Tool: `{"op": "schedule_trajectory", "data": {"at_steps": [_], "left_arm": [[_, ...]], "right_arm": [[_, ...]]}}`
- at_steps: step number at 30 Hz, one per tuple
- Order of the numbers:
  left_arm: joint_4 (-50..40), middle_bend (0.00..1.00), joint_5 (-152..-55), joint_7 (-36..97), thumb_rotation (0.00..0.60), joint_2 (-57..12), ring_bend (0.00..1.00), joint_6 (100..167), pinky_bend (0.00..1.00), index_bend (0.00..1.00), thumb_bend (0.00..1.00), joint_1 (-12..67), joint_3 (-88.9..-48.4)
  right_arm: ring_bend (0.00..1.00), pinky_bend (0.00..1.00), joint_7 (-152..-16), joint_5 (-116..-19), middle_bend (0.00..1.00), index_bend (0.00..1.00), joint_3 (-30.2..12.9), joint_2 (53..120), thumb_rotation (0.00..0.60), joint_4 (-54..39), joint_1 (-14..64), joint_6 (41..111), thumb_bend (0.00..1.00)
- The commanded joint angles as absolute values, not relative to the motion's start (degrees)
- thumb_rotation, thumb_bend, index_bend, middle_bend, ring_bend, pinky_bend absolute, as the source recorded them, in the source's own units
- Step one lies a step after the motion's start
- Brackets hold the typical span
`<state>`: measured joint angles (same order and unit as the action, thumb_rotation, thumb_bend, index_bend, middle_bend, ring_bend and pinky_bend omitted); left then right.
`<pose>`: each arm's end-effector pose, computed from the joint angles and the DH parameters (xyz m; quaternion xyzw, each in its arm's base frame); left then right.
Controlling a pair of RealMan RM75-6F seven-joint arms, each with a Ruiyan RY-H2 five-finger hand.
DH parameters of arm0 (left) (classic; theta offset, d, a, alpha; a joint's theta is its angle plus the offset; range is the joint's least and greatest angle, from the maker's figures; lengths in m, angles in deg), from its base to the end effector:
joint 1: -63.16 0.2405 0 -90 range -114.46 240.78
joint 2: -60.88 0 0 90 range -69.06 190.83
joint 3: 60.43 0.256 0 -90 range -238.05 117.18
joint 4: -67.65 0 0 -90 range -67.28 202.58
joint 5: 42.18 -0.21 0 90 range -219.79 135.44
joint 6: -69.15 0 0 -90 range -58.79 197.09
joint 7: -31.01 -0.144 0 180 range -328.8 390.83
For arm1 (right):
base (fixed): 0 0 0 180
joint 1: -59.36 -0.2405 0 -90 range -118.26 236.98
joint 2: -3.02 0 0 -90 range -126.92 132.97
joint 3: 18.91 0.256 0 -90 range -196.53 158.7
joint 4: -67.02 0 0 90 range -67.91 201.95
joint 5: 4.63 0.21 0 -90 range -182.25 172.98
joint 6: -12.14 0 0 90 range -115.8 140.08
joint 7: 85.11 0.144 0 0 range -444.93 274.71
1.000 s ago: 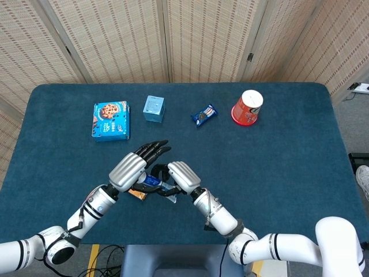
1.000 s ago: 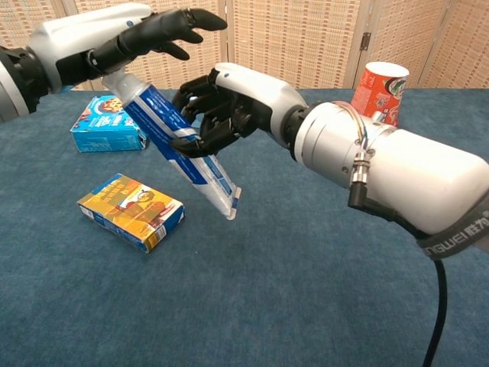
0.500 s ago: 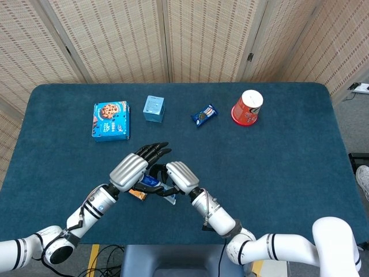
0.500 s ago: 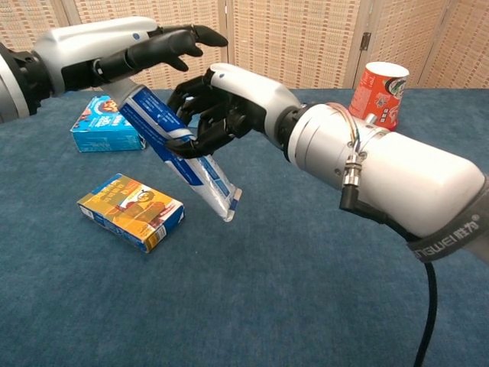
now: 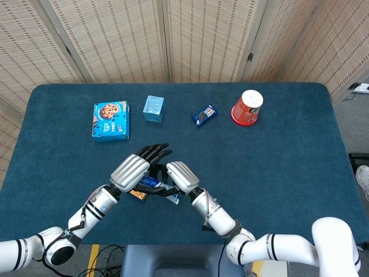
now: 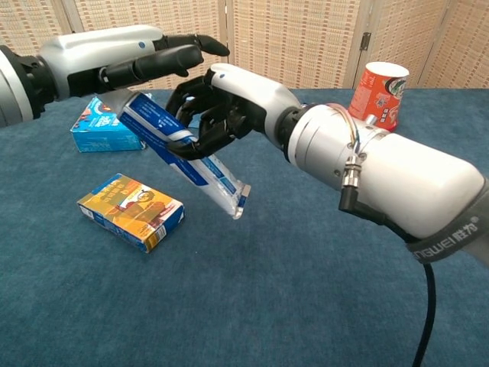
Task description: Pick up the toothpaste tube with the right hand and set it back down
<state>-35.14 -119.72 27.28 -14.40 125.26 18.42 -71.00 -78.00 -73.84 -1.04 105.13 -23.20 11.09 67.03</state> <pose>-0.0783 0.3137 0.0417 -0.7529 -0.3634 -0.4781 0.2692 -0.0136 -0.3077 -0.0613 0.6265 -0.5395 0.5448 0.1401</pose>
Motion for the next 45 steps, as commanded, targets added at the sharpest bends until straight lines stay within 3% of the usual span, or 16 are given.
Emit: {"op": "schedule_trajectory", "data": {"at_steps": [1,11,18,27,29,35,38,43,45], "left_arm": [[-35.0,0.03,-119.4,28.0,0.0,-14.4,0.05,125.9,0.14,0.0,0.0,18.7,-71.3],[-33.3,0.03,-119.1,32.5,0.0,-12.9,0.05,128.8,0.14,0.0,0.0,20.8,-72.2],[-30.9,0.03,-117.7,34.6,0.0,-12.3,0.05,130.5,0.14,0.0,0.0,22.8,-72.0],[-29.2,0.03,-116.0,35.3,0.0,-11.7,0.05,132.1,0.14,0.0,0.0,25.4,-71.4],[-29.0,0.03,-115.9,35.3,0.0,-11.6,0.05,132.3,0.14,0.0,0.0,25.9,-71.2],[-28.4,0.03,-115.5,35.6,0.0,-11.0,0.05,132.6,0.14,0.0,0.0,26.9,-71.0],[-27.8,0.03,-115.3,36.0,0.0,-10.7,0.05,132.9,0.14,0.0,0.0,27.5,-71.1],[-26.7,0.03,-114.6,36.1,0.004,-9.2,0.05,133.6,0.14,0.0,0.0,28.9,-71.1],[-26.6,0.03,-113.8,35.9,0.1,-8.5,0.05,134.3,0.14,0.0,0.0,29.6,-71.3]], "right_arm": [[0.64,0.51,-78.0,-73.9,0.75,0.82,-1.4,104.8,0.6,-23.2,11.3,66.9,0.69],[0.64,0.51,-83.3,-70.7,0.72,0.82,-3.7,96.3,0.6,-24.8,11.6,61.8,0.67],[0.55,0.51,-97.1,-66.6,0.62,0.78,-6.4,90.6,0.6,-22.3,9.2,59.0,0.5],[0.42,0.49,-109.5,-56.8,0.5,0.65,-8.0,92.1,0.6,-18.6,5.5,58.7,0.4],[0.4,0.47,-111.5,-54.8,0.47,0.58,-8.3,92.9,0.6,-17.6,4.7,58.6,0.38],[0.24,0.39,-114.4,-50.9,0.28,0.2,-8.4,93.7,0.6,-17.8,4.0,60.4,0.24],[0.18,0.34,-113.4,-50.9,0.2,0.07,-7.8,92.2,0.6,-19.8,4.3,60.8,0.21],[0.15,0.33,-109.3,-55.7,0.18,0.04,-7.3,85.6,0.6,-26.6,7.4,63.7,0.21],[0.17,0.33,-107.2,-58.5,0.23,0.08,-7.5,82.3,0.6,-29.4,9.5,65.5,0.23]]}}
